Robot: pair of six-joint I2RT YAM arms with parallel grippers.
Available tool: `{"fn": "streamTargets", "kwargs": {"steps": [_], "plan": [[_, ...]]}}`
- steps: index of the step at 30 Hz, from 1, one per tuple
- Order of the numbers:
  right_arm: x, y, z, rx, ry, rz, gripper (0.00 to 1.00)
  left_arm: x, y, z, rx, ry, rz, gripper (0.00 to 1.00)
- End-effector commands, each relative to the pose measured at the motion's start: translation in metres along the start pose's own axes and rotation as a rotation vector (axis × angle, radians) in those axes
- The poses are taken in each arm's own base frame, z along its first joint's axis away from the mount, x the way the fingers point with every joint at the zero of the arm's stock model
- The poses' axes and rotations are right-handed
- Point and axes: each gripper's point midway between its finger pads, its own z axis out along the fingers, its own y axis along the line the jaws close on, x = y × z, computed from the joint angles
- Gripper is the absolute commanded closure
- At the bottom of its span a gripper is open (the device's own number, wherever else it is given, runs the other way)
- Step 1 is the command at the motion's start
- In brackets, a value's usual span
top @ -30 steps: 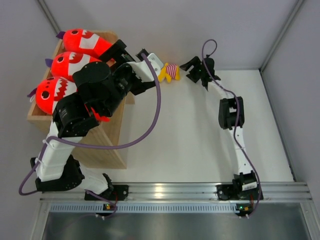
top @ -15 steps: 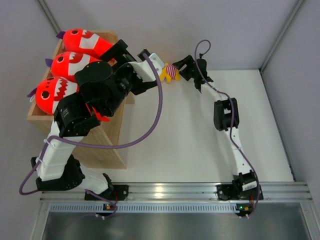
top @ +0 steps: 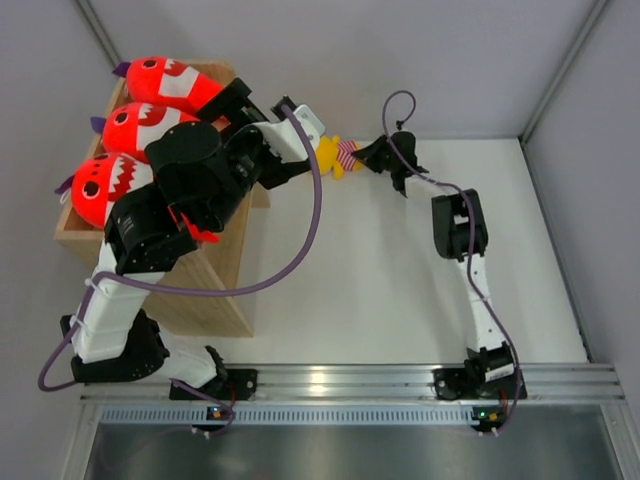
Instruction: Place and organize the stuffed toys onto the shelf
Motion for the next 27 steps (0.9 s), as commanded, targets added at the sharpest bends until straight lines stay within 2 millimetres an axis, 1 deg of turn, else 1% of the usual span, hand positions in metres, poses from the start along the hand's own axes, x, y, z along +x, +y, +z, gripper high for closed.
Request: {"fn": "streamTargets", "kwargs": {"steps": [1,2,3,4,5,6,7,8,9,10,11,12,13,14,16,17,18,20,21,22,23,24,26,27], "plan": [[-0.071,0.137,-0.077,-0.262,-0.183,-0.337,1.0,0.006,0.019,-0.015,-0.032,-0.01,-0.033,0.02],[-0.063,0.124,-0.095,-0.269,-0.235,-0.415,1.0,0.005,0.018,-0.015,-0.025,-0.02,-0.038,0.02],[-0.085,0.168,-0.132,-0.327,-0.337,-0.473,1.0,0.005,0.022,-0.018,-0.027,-0.027,-0.046,0.02],[-0.09,0.179,-0.152,-0.358,-0.391,-0.517,1.0,0.007,0.025,-0.019,-0.031,-0.026,-0.046,0.02],[-0.084,0.171,-0.17,-0.37,-0.44,-0.588,1.0,0.009,0.026,-0.021,-0.025,-0.025,-0.045,0.02],[-0.095,0.206,-0.205,-0.434,-0.523,-0.658,1.0,0.007,0.028,-0.024,-0.015,-0.043,-0.048,0.02],[-0.094,0.213,-0.221,-0.454,-0.555,-0.701,1.0,0.01,0.031,-0.026,-0.015,-0.041,-0.047,0.02],[-0.082,0.202,-0.232,-0.44,-0.557,-0.751,1.0,0.012,0.03,-0.028,-0.003,-0.04,-0.047,0.02],[-0.085,0.237,-0.268,-0.545,-0.644,-0.819,1.0,0.012,0.031,-0.032,0.008,-0.057,-0.054,0.02],[-0.079,0.245,-0.282,-0.583,-0.668,-0.864,1.0,0.016,0.036,-0.032,-0.003,-0.045,-0.058,0.02],[-0.066,0.237,-0.293,-0.592,-0.681,-0.921,1.0,0.018,0.039,-0.034,-0.012,-0.046,-0.067,0.02],[-0.057,0.255,-0.316,-0.661,-0.722,-0.987,1.0,0.019,0.042,-0.036,-0.017,-0.047,-0.075,0.02],[-0.052,0.271,-0.341,-0.728,-0.814,-1.049,1.0,0.021,0.047,-0.037,-0.025,-0.051,-0.081,0.02],[-0.033,0.265,-0.347,-0.733,-0.822,-1.11,1.0,0.021,0.05,-0.04,-0.027,-0.055,-0.088,0.02],[-0.019,0.286,-0.382,-0.829,-0.914,-1.204,1.0,0.019,0.051,-0.044,-0.006,-0.082,-0.097,0.02],[-0.005,0.285,-0.386,-0.851,-0.917,-1.24,1.0,0.017,0.054,-0.047,-0.006,-0.093,-0.11,0.02],[0.001,0.292,-0.395,-0.879,-0.926,-1.28,1.0,0.017,0.055,-0.048,-0.002,-0.101,-0.117,0.01],[0.019,0.301,-0.403,-0.915,-0.956,-1.366,1.0,0.017,0.058,-0.05,-0.002,-0.108,-0.128,0.01],[0.027,0.31,-0.415,-0.949,-0.981,-1.406,1.0,0.018,0.058,-0.05,-0.004,-0.106,-0.13,0.01],[0.032,0.312,-0.42,-0.952,-1.007,-1.45,1.0,0.021,0.06,-0.049,-0.009,-0.096,-0.13,0.02],[0.037,0.317,-0.425,-0.969,-1.02,-1.464,1.0,0.021,0.061,-0.05,-0.012,-0.097,-0.132,0.02],[0.046,0.326,-0.436,-1.015,-1.034,-1.47,1.0,0.022,0.061,-0.049,-0.012,-0.095,-0.135,0.02],[0.052,0.332,-0.448,-1.044,-1.063,-1.491,1.0,0.024,0.063,-0.049,-0.018,-0.088,-0.14,0.01],[0.059,0.34,-0.46,-1.082,-1.082,-1.497,1.0,0.024,0.064,-0.049,-0.02,-0.09,-0.14,0.02]]}}
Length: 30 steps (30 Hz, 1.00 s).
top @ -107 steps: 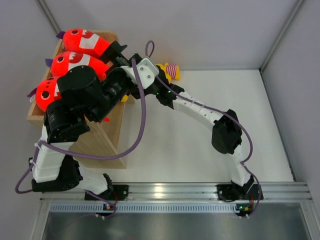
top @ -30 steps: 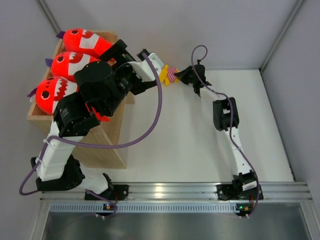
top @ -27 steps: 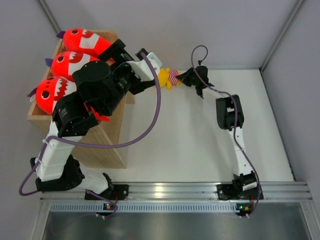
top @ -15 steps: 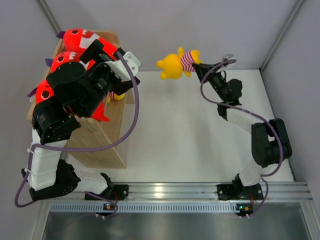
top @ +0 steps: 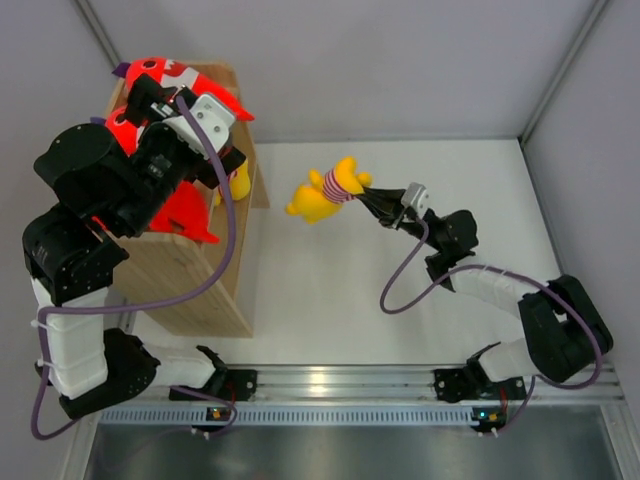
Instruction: Place and organize the stuffed toys onto the shelf
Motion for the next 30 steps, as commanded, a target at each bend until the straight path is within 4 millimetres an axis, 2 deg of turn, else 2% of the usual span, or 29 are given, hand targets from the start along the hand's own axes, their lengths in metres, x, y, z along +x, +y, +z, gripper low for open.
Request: {"fn": "streamTargets", "kwargs": {"steps": [1,5,7,8,10,11,12,14,15,16,18,20,21,23,24,25,26,27,29,30], "plan": [[-0.161,0.02,-0.011,-0.02,-0.512,-0.464,1.0,-0.005,0.004,-0.003,0.002,-0.027,-0.031,0.02],[-0.178,0.054,-0.009,-0.099,-0.583,-0.443,1.0,-0.003,0.001,0.0,0.013,-0.016,-0.026,0.02],[-0.178,0.065,-0.005,-0.127,-0.595,-0.44,1.0,-0.002,-0.005,0.003,0.036,-0.017,-0.027,0.02],[-0.182,0.074,0.0,-0.144,-0.618,-0.425,1.0,-0.003,-0.006,0.003,0.044,-0.02,-0.031,0.01],[-0.175,0.084,0.01,-0.165,-0.621,-0.418,1.0,-0.004,-0.013,0.004,0.074,-0.029,-0.031,0.01],[-0.181,0.091,0.015,-0.176,-0.648,-0.412,1.0,-0.004,-0.014,0.004,0.083,-0.03,-0.031,0.02],[-0.173,0.094,0.023,-0.185,-0.638,-0.399,1.0,-0.003,-0.018,0.005,0.102,-0.028,-0.028,0.02],[-0.18,0.1,0.033,-0.193,-0.669,-0.398,1.0,-0.003,-0.027,0.005,0.139,-0.035,-0.031,0.02],[-0.175,0.102,0.039,-0.198,-0.665,-0.391,1.0,-0.003,-0.029,0.005,0.146,-0.037,-0.033,0.01],[-0.184,0.101,0.043,-0.19,-0.689,-0.402,1.0,-0.002,-0.03,0.005,0.153,-0.038,-0.036,0.02],[-0.183,0.106,0.051,-0.193,-0.7,-0.394,1.0,0.0,-0.032,0.004,0.157,-0.031,-0.033,0.02],[-0.192,0.106,0.058,-0.185,-0.727,-0.406,1.0,0.0,-0.031,0.003,0.156,-0.032,-0.032,0.02],[-0.186,0.107,0.063,-0.184,-0.719,-0.397,1.0,0.0,-0.03,0.001,0.155,-0.036,-0.032,0.02],[-0.19,0.107,0.07,-0.183,-0.736,-0.396,1.0,-0.001,-0.03,-0.001,0.156,-0.042,-0.036,0.02],[-0.18,0.111,0.077,-0.193,-0.723,-0.382,1.0,-0.002,-0.028,-0.003,0.152,-0.047,-0.036,0.02],[-0.184,0.113,0.081,-0.201,-0.737,-0.371,1.0,-0.003,-0.028,-0.004,0.15,-0.049,-0.037,0.02],[-0.181,0.12,0.086,-0.218,-0.741,-0.356,1.0,-0.002,-0.027,-0.005,0.147,-0.048,-0.036,0.01],[-0.168,0.127,0.092,-0.237,-0.724,-0.336,1.0,-0.002,-0.026,-0.005,0.144,-0.046,-0.037,0.02],[-0.166,0.141,0.1,-0.263,-0.737,-0.311,1.0,-0.002,-0.025,-0.006,0.142,-0.049,-0.036,0.01],[-0.154,0.149,0.105,-0.282,-0.72,-0.293,1.0,-0.002,-0.026,-0.006,0.144,-0.05,-0.036,0.02]]}}
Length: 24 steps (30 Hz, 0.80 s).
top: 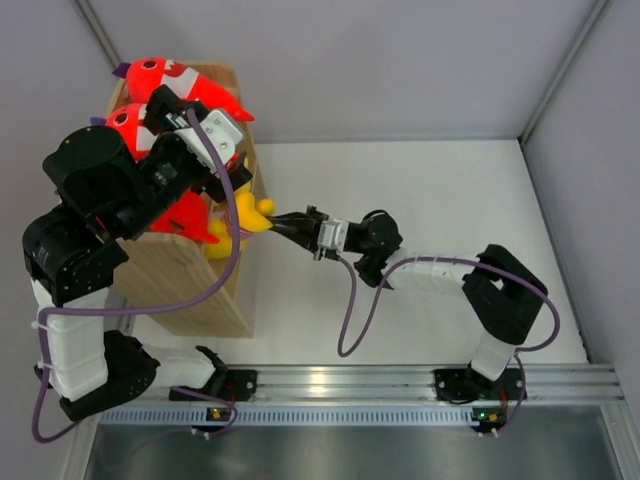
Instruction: Place and organize the stuffed toys onto the shelf
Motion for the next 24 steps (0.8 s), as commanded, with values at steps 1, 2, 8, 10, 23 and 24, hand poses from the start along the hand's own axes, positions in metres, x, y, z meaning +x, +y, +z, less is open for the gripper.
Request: {"fn": "streamTargets", "kwargs": {"steps": [1,2,8,10,23,24], "plan": [[-0.078,-0.006,0.02,0.056,-0.34,-0.202,1.0,-0.006,0.004,-0.009,-0.01,-0.031,-0.022,0.01],[-0.074,0.002,0.023,0.042,-0.34,-0.181,1.0,-0.006,0.004,-0.01,-0.011,-0.032,-0.024,0.01],[-0.055,0.035,0.009,-0.05,-0.294,-0.108,1.0,-0.006,0.005,-0.014,-0.016,-0.036,-0.022,0.01],[-0.052,0.045,0.003,-0.072,-0.275,-0.074,0.92,-0.007,0.007,-0.015,-0.021,-0.04,-0.021,0.02],[-0.011,0.072,-0.003,-0.127,-0.168,-0.054,0.61,-0.01,0.006,-0.012,-0.015,-0.047,-0.023,0.01],[-0.007,0.072,-0.003,-0.127,-0.156,-0.07,0.58,-0.009,0.007,-0.012,-0.017,-0.045,-0.023,0.02]]}}
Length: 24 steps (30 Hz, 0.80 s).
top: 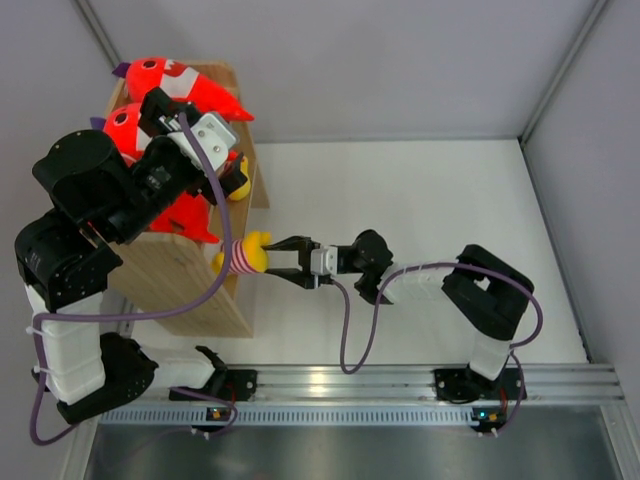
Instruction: Place and organize the stuffed toys onto the shelf
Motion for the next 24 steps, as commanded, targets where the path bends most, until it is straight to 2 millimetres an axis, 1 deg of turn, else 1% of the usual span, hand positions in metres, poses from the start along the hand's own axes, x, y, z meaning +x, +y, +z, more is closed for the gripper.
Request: {"fn": "streamTargets", "kwargs": {"steps": [1,2,4,6,7,9,11,13,14,16,17,18,20,21,22,23,24], "plan": [[-0.059,-0.016,0.011,0.04,-0.202,-0.25,0.54,-0.005,0.005,-0.002,-0.016,-0.02,-0.018,0.02],[-0.059,-0.018,0.011,0.05,-0.196,-0.255,0.52,-0.005,0.005,-0.003,-0.016,-0.02,-0.018,0.01],[-0.056,-0.019,0.011,0.05,-0.181,-0.249,0.46,-0.005,0.005,-0.004,-0.019,-0.018,-0.017,0.02],[-0.057,-0.019,0.01,0.044,-0.176,-0.245,0.43,-0.005,0.006,-0.005,-0.021,-0.018,-0.015,0.02],[-0.052,-0.016,0.011,0.032,-0.159,-0.225,0.4,-0.004,0.005,-0.005,-0.019,-0.018,-0.017,0.02],[-0.052,-0.015,0.013,0.009,-0.151,-0.207,0.34,-0.004,0.005,-0.005,-0.016,-0.017,-0.015,0.01],[-0.047,-0.011,0.015,-0.019,-0.132,-0.176,0.33,-0.004,0.005,-0.006,-0.019,-0.018,-0.014,0.01],[-0.049,-0.013,0.018,-0.028,-0.134,-0.156,0.33,-0.004,0.005,-0.007,-0.018,-0.017,-0.012,0.01],[-0.046,-0.011,0.019,-0.035,-0.13,-0.148,0.33,-0.004,0.006,-0.007,-0.02,-0.019,-0.012,0.02],[-0.047,-0.013,0.022,-0.035,-0.132,-0.15,0.36,-0.004,0.006,-0.008,-0.02,-0.02,-0.012,0.02],[-0.044,-0.012,0.022,-0.038,-0.129,-0.144,0.39,-0.004,0.005,-0.007,-0.019,-0.018,-0.014,0.02],[-0.044,-0.011,0.023,-0.043,-0.13,-0.134,0.51,-0.004,0.006,-0.008,-0.018,-0.02,-0.011,0.02],[-0.041,-0.008,0.024,-0.067,-0.129,-0.129,0.63,-0.004,0.006,-0.009,-0.019,-0.021,-0.011,0.02],[-0.042,-0.007,0.025,-0.075,-0.13,-0.143,0.75,-0.004,0.006,-0.01,-0.018,-0.02,-0.011,0.02],[-0.035,-0.004,0.025,-0.094,-0.108,-0.134,0.84,-0.004,0.006,-0.01,-0.019,-0.021,-0.009,0.02],[-0.033,-0.004,0.025,-0.098,-0.097,-0.143,0.99,-0.004,0.005,-0.01,-0.017,-0.019,-0.009,0.02],[-0.03,-0.006,0.026,-0.094,-0.084,-0.177,1.0,-0.004,0.005,-0.01,-0.017,-0.019,-0.009,0.02]]}}
